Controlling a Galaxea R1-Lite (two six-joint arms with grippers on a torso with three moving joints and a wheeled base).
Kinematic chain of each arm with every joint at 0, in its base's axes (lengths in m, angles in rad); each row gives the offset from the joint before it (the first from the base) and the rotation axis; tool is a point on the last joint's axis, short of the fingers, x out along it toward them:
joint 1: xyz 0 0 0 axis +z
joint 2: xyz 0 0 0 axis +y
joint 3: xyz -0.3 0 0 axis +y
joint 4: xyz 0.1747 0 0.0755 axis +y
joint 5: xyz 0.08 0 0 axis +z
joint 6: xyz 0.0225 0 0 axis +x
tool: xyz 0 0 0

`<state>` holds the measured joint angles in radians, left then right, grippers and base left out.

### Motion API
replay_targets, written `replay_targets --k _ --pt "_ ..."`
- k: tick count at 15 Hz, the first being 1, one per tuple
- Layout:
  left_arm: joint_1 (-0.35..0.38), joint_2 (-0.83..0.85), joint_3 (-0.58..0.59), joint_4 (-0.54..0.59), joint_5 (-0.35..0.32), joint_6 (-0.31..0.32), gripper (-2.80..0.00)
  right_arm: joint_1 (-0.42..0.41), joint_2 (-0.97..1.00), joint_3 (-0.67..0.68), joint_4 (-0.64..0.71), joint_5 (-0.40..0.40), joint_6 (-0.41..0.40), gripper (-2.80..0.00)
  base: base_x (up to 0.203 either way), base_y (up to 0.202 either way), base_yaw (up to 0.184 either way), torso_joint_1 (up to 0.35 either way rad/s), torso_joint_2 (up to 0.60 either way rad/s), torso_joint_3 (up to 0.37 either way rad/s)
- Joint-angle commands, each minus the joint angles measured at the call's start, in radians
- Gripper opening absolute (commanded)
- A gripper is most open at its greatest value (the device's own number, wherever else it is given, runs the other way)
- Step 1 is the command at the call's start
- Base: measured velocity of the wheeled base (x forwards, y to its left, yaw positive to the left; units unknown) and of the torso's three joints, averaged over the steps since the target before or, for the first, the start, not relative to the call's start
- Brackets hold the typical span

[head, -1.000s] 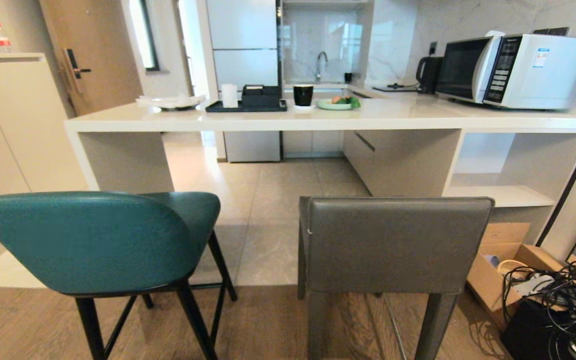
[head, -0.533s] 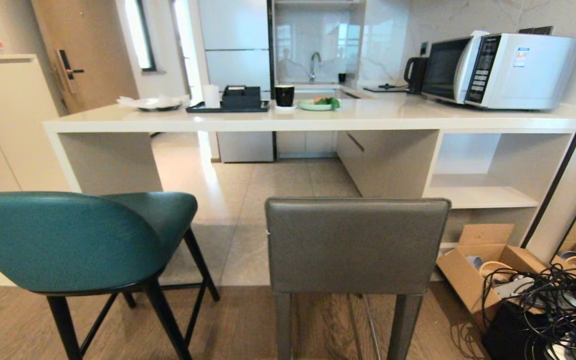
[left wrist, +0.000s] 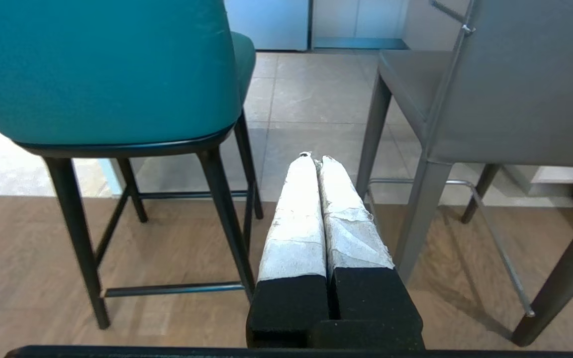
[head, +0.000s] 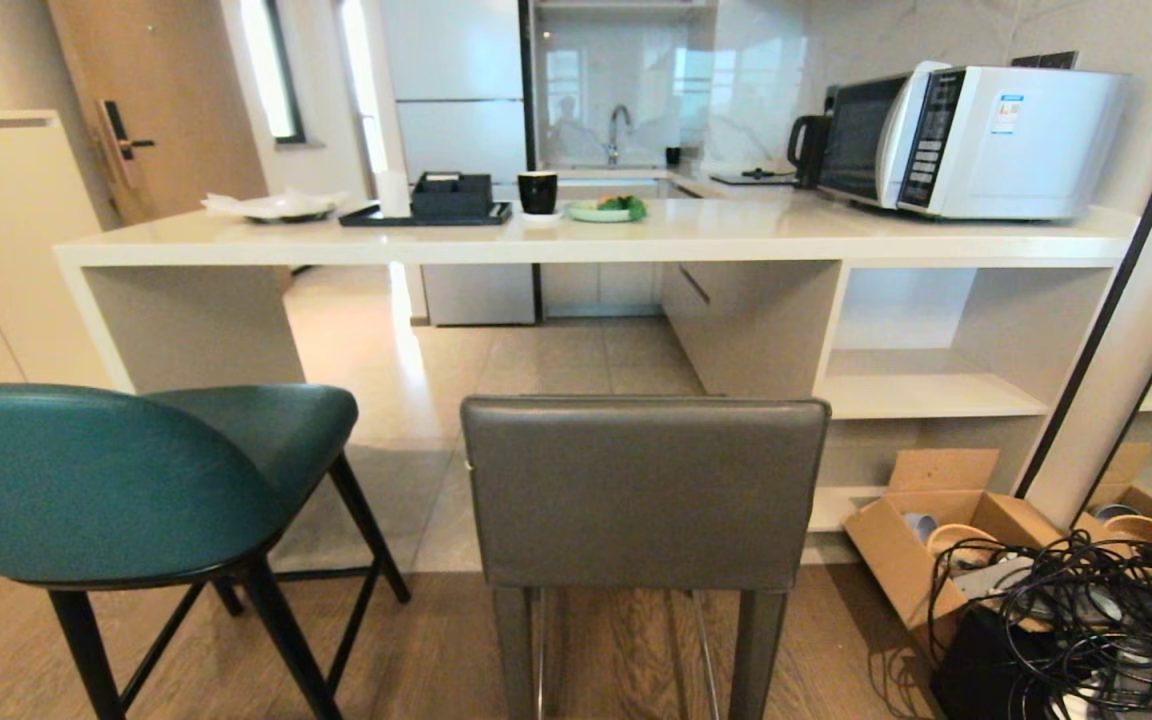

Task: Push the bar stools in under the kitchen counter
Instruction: Push the gray chair back under the dining table

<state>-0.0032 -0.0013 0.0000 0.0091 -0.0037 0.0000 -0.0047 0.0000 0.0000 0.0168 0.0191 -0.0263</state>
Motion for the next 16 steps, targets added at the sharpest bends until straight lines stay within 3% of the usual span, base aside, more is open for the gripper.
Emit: replay_targets --k 1,5,12,16 --pt "0.000 0.001 0.000 0.000 0.001 0.000 -2.80 0.000 0.000 0.000 0.000 0.001 0.000 -2.80 0.000 0.000 0.000 0.000 0.00 0.000" --pt "0.000 0.001 0.000 0.000 0.001 0.000 -2.80 0.000 0.000 0.000 0.000 0.001 0.000 -2.80 0.018 0.000 -0.001 -0.002 0.00 0.001" --pt "0.000 0.001 0.000 0.000 0.001 0.000 -2.80 0.000 0.000 0.000 0.000 0.001 0.000 -2.80 0.185 0.000 0.003 0.003 0.00 0.002" --pt "0.002 0.001 0.000 0.000 0.001 0.000 -2.80 0.000 -0.002 0.000 -0.001 -0.001 0.003 -2.80 0.018 0.000 0.001 0.003 0.00 0.000"
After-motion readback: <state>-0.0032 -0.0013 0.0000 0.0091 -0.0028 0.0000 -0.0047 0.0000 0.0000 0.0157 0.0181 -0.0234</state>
